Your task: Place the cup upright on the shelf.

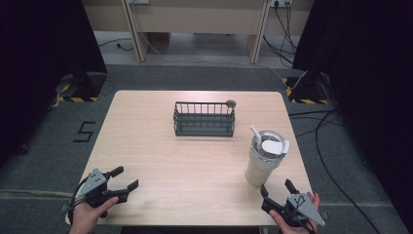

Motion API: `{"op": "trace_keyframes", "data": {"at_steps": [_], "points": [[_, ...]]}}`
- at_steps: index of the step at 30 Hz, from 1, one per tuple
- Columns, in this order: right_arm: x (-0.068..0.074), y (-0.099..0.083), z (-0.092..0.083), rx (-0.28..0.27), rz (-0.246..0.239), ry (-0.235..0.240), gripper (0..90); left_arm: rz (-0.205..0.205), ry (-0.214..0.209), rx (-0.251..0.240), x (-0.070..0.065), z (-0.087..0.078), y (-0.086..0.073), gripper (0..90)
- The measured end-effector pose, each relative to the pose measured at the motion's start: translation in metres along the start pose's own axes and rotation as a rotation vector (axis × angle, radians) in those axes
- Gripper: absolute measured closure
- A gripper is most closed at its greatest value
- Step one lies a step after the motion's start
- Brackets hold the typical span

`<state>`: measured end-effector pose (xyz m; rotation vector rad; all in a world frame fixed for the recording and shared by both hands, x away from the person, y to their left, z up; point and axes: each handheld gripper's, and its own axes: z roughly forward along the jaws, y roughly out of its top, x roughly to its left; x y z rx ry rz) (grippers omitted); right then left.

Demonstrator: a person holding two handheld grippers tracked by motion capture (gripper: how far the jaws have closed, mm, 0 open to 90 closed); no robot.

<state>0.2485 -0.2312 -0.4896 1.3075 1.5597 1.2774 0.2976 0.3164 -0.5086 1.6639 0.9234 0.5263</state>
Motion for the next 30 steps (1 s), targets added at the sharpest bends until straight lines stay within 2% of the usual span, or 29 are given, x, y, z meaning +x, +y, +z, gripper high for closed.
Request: {"op": "trace_keyframes", "data": {"at_steps": [11,19,30], "points": [[0.006,0.007,0.007,0.001,-0.016,0.022,14.7,0.001,-0.018,0.0,-0.005,0.001,-0.001,15.4],[0.011,0.015,0.022,-0.003,-0.035,0.035,14.3,-0.001,-0.018,-0.001,-0.005,0.001,-0.001,15.4],[0.013,0.024,0.043,-0.012,-0.057,0.024,11.1,-0.001,-0.027,-0.005,-0.006,0.001,-0.001,15.6]]}}
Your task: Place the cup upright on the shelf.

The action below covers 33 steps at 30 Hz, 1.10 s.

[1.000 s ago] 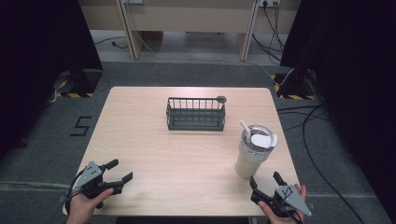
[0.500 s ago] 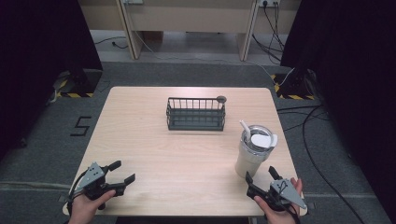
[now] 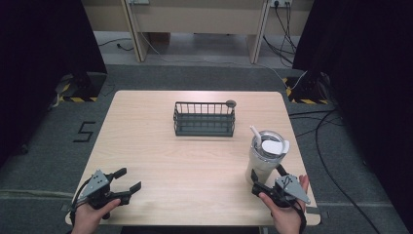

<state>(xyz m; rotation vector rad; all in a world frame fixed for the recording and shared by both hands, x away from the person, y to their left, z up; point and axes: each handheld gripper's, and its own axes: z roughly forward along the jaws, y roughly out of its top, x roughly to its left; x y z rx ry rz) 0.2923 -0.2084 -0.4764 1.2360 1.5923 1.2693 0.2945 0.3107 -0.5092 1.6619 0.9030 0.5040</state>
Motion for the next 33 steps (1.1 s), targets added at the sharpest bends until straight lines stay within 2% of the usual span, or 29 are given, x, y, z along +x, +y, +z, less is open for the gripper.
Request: {"op": "trace_keyframes", "data": {"at_steps": [18,33], "points": [[-0.004,0.007,0.036,-0.017,-0.021,-0.012,7.5,0.001,-0.003,0.001,0.0,0.0,0.0,15.7],[-0.006,0.008,0.041,-0.008,-0.026,0.003,10.0,-0.009,-0.01,0.004,0.0,0.001,-0.001,16.2]]}}
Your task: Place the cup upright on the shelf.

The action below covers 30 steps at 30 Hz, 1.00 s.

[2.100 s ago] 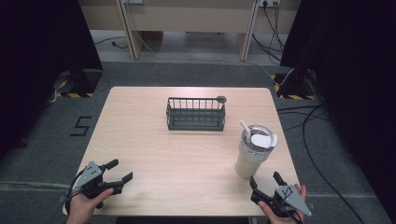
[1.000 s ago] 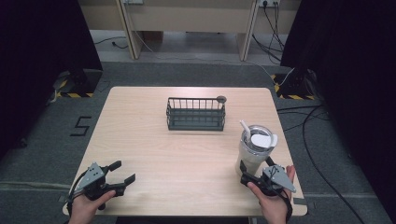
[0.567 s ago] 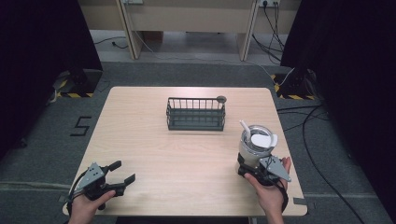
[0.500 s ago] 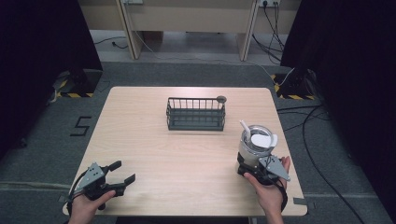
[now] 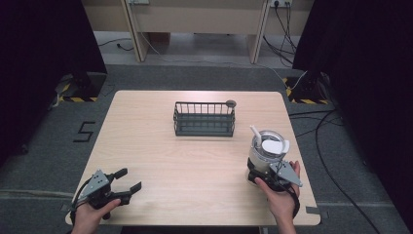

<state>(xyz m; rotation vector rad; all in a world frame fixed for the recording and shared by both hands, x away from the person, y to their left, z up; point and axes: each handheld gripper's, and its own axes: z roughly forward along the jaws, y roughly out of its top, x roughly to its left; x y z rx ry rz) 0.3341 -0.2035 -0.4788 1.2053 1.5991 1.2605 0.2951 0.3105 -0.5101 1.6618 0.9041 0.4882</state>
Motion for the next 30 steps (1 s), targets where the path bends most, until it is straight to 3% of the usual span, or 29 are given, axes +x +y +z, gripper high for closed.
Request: {"op": "trace_keyframes", "data": {"at_steps": [16,30], "points": [[0.0,0.005,0.002,0.022,0.007,-0.001,10.2,-0.008,0.0,-0.002,0.0,0.0,0.0,16.4],[0.002,0.022,0.005,-0.005,-0.002,0.001,10.2,-0.012,0.003,-0.008,0.001,-0.001,0.0,16.6]]}}
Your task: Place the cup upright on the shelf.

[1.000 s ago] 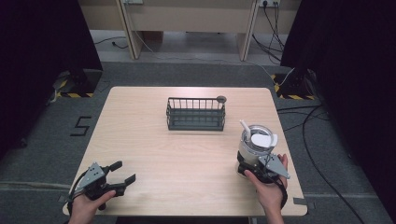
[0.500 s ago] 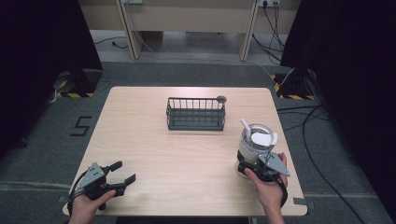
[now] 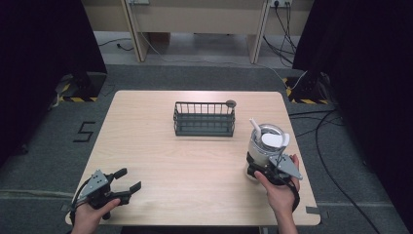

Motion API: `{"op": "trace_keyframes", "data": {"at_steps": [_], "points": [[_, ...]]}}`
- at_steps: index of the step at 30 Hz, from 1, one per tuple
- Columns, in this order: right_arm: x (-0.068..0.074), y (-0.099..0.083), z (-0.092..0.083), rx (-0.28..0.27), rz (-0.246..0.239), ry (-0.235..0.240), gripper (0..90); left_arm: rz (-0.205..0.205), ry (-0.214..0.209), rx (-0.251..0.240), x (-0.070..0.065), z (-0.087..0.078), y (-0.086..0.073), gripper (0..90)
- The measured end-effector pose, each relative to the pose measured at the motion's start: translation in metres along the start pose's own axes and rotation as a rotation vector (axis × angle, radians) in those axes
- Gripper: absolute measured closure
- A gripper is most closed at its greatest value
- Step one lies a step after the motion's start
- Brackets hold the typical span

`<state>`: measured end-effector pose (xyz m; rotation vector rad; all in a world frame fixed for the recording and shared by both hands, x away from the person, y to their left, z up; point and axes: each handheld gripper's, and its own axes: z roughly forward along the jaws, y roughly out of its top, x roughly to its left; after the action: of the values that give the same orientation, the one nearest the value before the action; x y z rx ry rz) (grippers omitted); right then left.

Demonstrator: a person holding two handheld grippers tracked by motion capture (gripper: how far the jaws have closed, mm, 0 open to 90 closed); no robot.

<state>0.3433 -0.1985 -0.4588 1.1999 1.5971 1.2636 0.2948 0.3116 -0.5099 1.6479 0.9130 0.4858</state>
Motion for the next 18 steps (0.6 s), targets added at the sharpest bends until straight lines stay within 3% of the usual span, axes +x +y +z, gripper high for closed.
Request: {"op": "trace_keyframes", "data": {"at_steps": [18], "points": [[0.007,0.025,0.01,-0.043,-0.003,0.022,10.2,-0.008,-0.002,-0.005,0.001,-0.001,0.0,16.8]]}}
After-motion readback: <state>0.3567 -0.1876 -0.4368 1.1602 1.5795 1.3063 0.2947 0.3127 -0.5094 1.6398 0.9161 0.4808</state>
